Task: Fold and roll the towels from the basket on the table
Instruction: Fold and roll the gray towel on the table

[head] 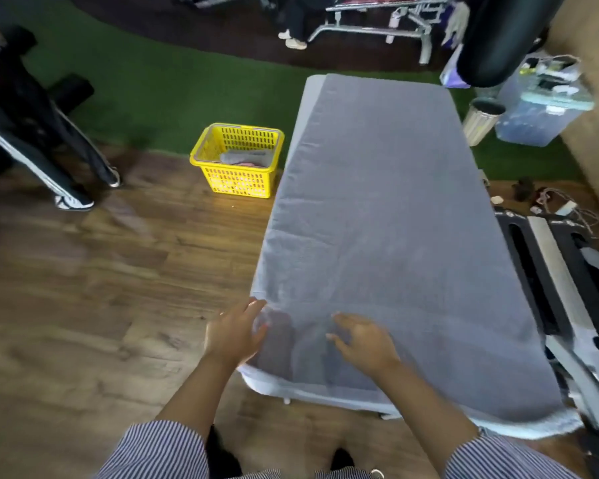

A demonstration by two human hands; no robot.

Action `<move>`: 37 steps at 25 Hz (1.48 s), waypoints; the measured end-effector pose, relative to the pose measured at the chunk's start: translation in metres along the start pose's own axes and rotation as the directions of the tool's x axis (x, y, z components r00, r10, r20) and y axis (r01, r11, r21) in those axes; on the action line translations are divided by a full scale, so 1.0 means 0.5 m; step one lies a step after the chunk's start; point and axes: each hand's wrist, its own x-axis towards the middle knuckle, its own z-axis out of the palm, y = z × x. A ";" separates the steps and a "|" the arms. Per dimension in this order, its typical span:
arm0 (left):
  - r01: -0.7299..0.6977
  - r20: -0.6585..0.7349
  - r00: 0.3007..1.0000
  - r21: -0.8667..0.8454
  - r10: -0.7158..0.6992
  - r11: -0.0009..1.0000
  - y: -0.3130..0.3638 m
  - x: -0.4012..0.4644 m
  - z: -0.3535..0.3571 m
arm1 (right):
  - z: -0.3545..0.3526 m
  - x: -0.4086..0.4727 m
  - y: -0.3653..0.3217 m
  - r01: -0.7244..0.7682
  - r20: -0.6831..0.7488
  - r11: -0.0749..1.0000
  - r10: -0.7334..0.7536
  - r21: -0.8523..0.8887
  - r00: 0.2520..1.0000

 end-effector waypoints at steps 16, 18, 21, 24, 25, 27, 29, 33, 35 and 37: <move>-0.023 0.147 0.989 0.125 0.004 0.992 -0.529 0.283 -0.219 | 0.159 0.430 -0.514 -0.236 -0.170 0.964 0.255 0.124 0.952; -0.046 0.130 0.991 0.127 0.030 0.991 -0.545 0.375 -0.238 | 0.142 0.513 -0.520 -0.251 -0.191 0.958 0.275 0.140 0.942; -0.084 0.094 0.993 0.161 0.069 0.983 -0.560 0.556 -0.257 | 0.099 0.676 -0.502 -0.285 -0.188 0.940 0.319 0.188 0.929; -0.108 0.094 0.991 0.170 0.093 0.979 -0.558 0.752 -0.274 | 0.030 0.840 -0.471 -0.317 -0.185 0.928 0.353 0.198 0.917; -0.129 0.098 0.989 0.163 0.114 0.978 -0.545 0.820 -0.282 | 0.000 0.892 -0.455 -0.331 -0.207 0.922 0.370 0.201 0.906; -0.166 0.089 0.984 0.184 0.152 0.969 -0.509 0.940 -0.304 | -0.065 0.975 -0.425 -0.369 -0.272 0.911 0.408 0.184 0.871; -0.220 0.080 0.975 0.163 0.209 0.962 -0.474 1.057 -0.320 | -0.129 1.044 -0.386 -0.421 -0.315 0.888 0.460 0.185 0.830; -0.359 0.066 0.933 0.120 0.353 0.926 -0.389 1.253 -0.321 | -0.213 1.144 -0.316 -0.504 -0.352 0.839 0.544 0.206 0.762; -0.403 0.065 0.914 0.064 0.399 0.913 -0.342 1.358 -0.304 | -0.244 1.198 -0.273 -0.541 -0.353 0.799 0.602 0.264 0.716; -0.434 0.074 0.899 0.024 0.431 0.901 -0.293 1.458 -0.284 | -0.269 1.252 -0.231 -0.575 -0.370 0.773 0.634 0.270 0.679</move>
